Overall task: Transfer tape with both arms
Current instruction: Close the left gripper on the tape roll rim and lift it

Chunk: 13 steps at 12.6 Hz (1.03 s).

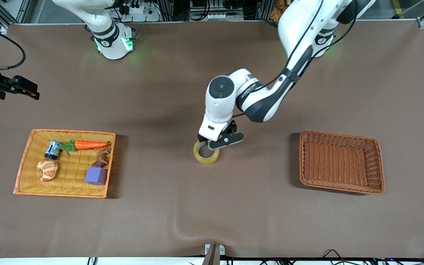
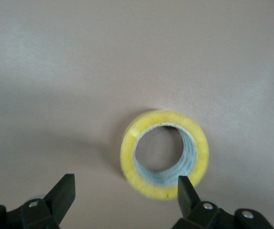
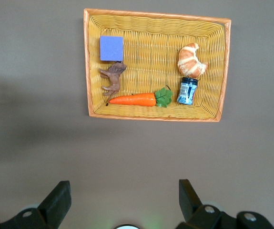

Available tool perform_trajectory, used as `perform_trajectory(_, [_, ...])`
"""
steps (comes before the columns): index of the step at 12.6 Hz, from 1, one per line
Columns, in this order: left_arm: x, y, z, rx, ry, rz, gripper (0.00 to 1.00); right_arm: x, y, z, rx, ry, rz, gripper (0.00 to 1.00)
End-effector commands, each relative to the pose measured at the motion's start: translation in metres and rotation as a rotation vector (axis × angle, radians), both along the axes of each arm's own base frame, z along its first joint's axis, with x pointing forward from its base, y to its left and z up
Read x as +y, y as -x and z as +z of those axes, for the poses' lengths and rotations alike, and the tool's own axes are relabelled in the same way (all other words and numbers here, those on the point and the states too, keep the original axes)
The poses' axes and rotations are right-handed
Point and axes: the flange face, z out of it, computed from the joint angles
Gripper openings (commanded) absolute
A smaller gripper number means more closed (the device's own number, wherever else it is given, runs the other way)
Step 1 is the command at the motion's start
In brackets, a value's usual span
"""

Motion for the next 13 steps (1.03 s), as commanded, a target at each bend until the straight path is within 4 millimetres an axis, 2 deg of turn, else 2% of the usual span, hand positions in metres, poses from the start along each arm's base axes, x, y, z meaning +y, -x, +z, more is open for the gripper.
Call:
perform_trajectory(1, [-0.011, -0.007, -0.033, -0.061, -0.011, 0.007, 0.83, -0.003, 0.004, 0.006, -0.010, -0.007, -0.010, 1.00])
perform_trajectory(3, [-0.011, -0.005, -0.058, -0.046, -0.013, 0.008, 0.80, -0.002, 0.004, 0.005, -0.009, -0.008, -0.010, 1.00])
perform_trajectory(5, [-0.013, -0.004, -0.074, -0.048, 0.008, 0.009, 0.66, -0.001, 0.002, 0.007, -0.027, -0.011, -0.011, 1.00])
perform_trajectory(6, [-0.012, -0.003, -0.081, -0.041, 0.002, 0.004, 0.51, 0.000, 0.000, 0.009, -0.043, -0.010, -0.022, 1.00])
perform_trajectory(8, [-0.013, 0.002, -0.101, -0.027, -0.008, -0.005, 0.08, 0.002, -0.001, 0.009, -0.058, -0.026, -0.049, 1.00])
perform_trajectory(9, [-0.012, 0.000, -0.096, -0.032, -0.004, 0.000, 0.00, 0.004, -0.001, 0.010, -0.059, -0.044, -0.079, 1.00])
perform_trajectory(10, [-0.009, -0.006, -0.084, -0.040, 0.007, 0.007, 0.00, 0.006, -0.001, 0.010, -0.058, -0.060, -0.108, 1.00])
perform_trajectory(11, [-0.005, -0.013, -0.066, -0.058, 0.019, 0.014, 0.00, 0.006, -0.001, 0.009, -0.053, -0.063, -0.110, 1.00])
perform_trajectory(12, [0.008, -0.026, -0.048, -0.070, 0.022, 0.038, 0.00, 0.004, 0.000, 0.009, -0.050, -0.063, -0.111, 1.00])
perform_trajectory(13, [0.021, -0.034, -0.023, -0.070, 0.013, 0.059, 0.00, 0.004, 0.000, 0.009, -0.047, -0.063, -0.111, 1.00])
